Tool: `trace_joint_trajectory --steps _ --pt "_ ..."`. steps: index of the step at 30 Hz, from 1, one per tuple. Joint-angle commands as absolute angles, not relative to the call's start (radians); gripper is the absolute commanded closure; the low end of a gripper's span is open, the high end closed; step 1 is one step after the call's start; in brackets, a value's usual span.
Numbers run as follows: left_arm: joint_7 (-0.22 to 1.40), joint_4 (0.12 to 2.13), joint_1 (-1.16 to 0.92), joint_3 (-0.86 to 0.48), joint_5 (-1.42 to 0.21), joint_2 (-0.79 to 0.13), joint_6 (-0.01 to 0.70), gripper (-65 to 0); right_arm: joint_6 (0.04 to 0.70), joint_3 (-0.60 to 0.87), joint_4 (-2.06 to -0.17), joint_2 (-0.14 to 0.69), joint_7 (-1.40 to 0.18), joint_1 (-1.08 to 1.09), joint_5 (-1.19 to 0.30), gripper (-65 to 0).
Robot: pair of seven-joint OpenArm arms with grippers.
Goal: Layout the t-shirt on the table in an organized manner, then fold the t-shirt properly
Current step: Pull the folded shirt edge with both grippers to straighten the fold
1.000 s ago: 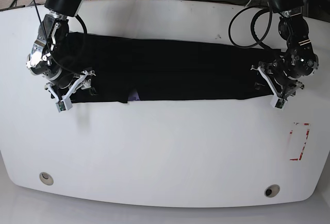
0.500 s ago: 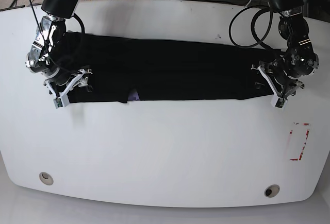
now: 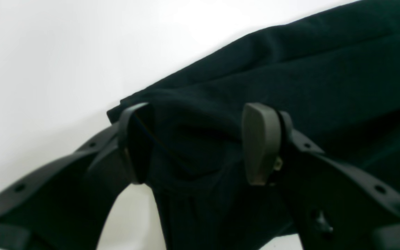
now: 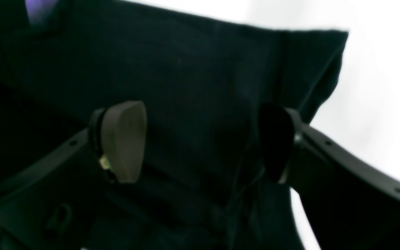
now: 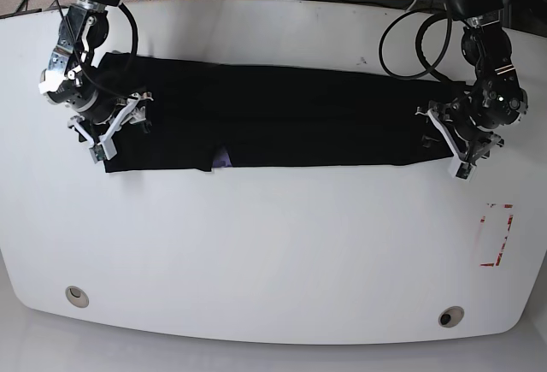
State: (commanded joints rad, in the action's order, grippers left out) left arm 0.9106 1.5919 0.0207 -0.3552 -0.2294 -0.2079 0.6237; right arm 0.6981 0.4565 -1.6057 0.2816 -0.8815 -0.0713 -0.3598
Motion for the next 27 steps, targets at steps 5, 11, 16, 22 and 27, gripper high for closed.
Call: trace_joint_trajectory --steps 5,11,16,22,27 --pt "0.911 1.592 0.021 -0.355 -0.229 -0.208 0.624 -37.2 0.698 0.461 -1.606 0.282 -0.88 -0.087 -0.361 -48.2" --pt "0.911 1.592 0.021 -0.355 -0.229 -0.208 0.624 -37.2 0.698 0.529 -1.609 0.242 -0.88 -0.104 -0.361 -48.2" --pt "0.911 1.592 0.021 -0.355 -0.229 -0.208 0.624 -37.2 0.698 0.536 -1.61 0.24 -0.88 -0.107 -0.361 -47.9" --pt "0.911 1.592 0.021 -0.355 -0.229 -0.208 0.624 -37.2 0.698 0.535 -1.612 0.237 -0.881 -0.107 -0.361 -33.8" --pt "0.911 1.592 0.021 -0.355 -0.229 -0.208 0.624 -37.2 0.698 0.533 -1.612 0.236 -0.883 -0.107 -0.361 -18.2"
